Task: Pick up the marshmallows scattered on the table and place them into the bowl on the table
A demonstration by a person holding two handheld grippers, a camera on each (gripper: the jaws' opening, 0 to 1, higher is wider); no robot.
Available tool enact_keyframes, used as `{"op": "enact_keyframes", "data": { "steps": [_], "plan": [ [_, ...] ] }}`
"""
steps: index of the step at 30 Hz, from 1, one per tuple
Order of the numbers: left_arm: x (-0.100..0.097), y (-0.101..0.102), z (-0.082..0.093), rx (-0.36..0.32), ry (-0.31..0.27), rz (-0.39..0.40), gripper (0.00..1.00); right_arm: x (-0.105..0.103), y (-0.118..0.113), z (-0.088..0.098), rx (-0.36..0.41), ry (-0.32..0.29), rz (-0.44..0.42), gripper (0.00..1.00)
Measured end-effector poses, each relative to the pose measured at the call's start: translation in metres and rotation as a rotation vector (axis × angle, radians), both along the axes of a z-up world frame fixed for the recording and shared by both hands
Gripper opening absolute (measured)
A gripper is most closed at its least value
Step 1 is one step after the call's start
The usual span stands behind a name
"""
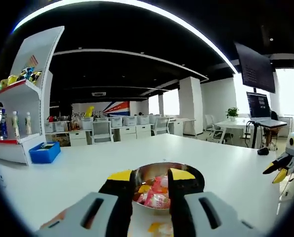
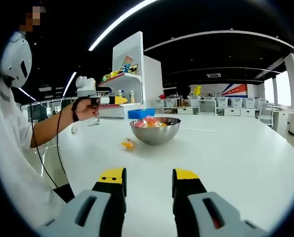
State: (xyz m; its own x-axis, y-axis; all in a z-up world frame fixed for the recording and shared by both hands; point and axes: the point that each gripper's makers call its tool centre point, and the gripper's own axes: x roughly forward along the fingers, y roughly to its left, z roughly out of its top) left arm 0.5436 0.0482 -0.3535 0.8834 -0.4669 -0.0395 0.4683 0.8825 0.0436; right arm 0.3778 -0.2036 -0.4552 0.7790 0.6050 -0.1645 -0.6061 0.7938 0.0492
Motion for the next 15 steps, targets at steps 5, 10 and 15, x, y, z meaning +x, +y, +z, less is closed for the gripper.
{"op": "enact_keyframes", "data": {
  "steps": [5, 10, 15],
  "plan": [
    [-0.005, 0.004, -0.002, 0.006, -0.005, 0.005, 0.28, 0.000, 0.003, -0.001, -0.002, 0.001, 0.010, 0.37],
    [-0.018, 0.005, 0.000, 0.000, -0.016, -0.001, 0.29, 0.000, 0.002, -0.002, -0.003, 0.003, 0.008, 0.37],
    [-0.030, 0.011, 0.002, -0.012, -0.032, -0.002, 0.29, -0.001, 0.000, -0.004, -0.006, 0.007, 0.006, 0.37]
  ]
}}
